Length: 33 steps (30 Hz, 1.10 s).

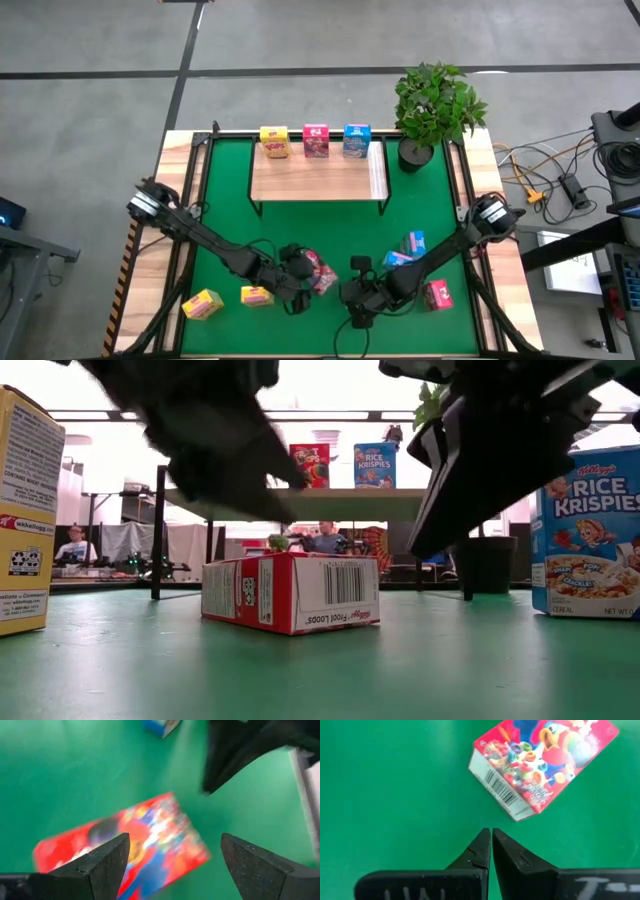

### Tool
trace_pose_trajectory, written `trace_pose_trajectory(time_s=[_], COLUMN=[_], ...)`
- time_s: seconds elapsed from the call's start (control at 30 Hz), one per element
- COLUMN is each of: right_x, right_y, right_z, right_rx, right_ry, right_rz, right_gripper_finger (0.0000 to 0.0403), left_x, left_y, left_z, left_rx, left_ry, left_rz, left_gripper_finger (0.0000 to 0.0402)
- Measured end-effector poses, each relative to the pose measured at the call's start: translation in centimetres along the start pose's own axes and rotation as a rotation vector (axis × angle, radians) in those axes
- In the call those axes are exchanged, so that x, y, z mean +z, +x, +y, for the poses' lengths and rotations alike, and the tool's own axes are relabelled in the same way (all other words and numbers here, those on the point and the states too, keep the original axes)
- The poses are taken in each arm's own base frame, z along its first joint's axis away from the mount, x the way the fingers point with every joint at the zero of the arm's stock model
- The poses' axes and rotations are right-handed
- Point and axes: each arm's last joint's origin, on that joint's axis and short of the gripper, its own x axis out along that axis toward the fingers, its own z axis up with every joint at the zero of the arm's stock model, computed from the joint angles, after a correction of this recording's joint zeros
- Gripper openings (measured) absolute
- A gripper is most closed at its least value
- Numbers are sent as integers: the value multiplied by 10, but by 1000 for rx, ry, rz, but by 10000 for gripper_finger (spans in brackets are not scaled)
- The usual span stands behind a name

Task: Stack cereal on shelf
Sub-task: Put the top red cereal box on the shelf aligned with the other red cereal box

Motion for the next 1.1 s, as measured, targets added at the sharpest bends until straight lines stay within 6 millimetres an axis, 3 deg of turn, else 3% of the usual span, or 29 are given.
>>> trace_pose_trajectory(time_s=[0.3, 0.8, 1.1], right_x=[7, 21, 7], right_y=[2, 1, 10], right_z=[-13, -10, -14], right_rx=[-90, -94, -113], right_ry=[-21, -20, -2], right_rz=[-45, -186, -161], right_gripper_finger=[9, 9, 9], left_x=[29, 32, 34], left_y=[-3, -31, -37], left_z=[-20, -9, -6], left_rx=[67, 192, 204], left_ry=[190, 276, 269], left_rz=[133, 327, 307], left_gripper_finger=[296, 296, 296])
